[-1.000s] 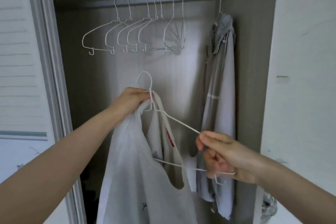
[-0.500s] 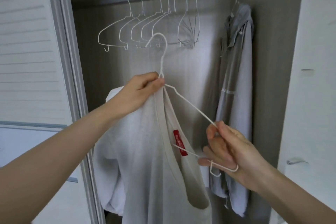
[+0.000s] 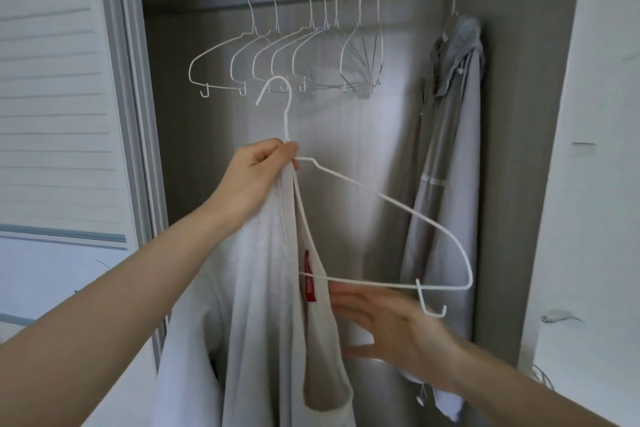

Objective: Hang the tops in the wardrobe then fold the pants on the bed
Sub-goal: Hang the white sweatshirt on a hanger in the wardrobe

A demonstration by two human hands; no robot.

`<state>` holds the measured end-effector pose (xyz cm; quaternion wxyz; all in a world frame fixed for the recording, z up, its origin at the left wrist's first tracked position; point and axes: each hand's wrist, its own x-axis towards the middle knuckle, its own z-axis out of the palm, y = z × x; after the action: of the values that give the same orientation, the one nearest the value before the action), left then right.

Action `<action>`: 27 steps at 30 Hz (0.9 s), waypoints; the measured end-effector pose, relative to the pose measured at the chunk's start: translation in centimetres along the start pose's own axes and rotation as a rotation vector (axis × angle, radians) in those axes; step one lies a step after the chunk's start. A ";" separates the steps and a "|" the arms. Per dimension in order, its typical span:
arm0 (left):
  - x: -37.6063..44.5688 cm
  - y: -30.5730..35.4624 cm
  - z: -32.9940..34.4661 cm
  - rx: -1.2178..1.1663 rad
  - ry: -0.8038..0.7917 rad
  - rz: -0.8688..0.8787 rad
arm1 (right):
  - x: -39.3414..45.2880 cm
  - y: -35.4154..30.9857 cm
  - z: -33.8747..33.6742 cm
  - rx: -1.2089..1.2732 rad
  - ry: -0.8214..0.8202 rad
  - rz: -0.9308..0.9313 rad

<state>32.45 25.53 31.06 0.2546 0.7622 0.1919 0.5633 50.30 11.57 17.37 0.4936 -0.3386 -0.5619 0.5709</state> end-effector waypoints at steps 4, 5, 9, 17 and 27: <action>0.3 -0.2 0.1 0.097 0.039 -0.007 | -0.7 1.2 1.4 -0.831 -0.014 -0.013; 0.4 -0.4 0.1 0.125 0.050 -0.026 | -0.9 1.6 1.6 -1.032 -0.043 -0.003; 0.6 -1.6 -0.8 0.184 0.108 -0.083 | -0.9 2.5 2.0 -1.412 0.164 -0.090; 0.5 -2.9 0.1 0.256 0.146 -0.112 | 1.6 4.7 3.5 -1.939 0.092 -0.466; 0.1 -6.2 -4.3 0.209 0.176 -0.171 | 1.1 5.3 -2.7 -1.798 0.126 -0.061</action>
<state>28.32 31.28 28.44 0.2030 0.7132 0.3354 0.5811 51.60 14.06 12.04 0.0872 -0.6124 -0.7770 -0.1170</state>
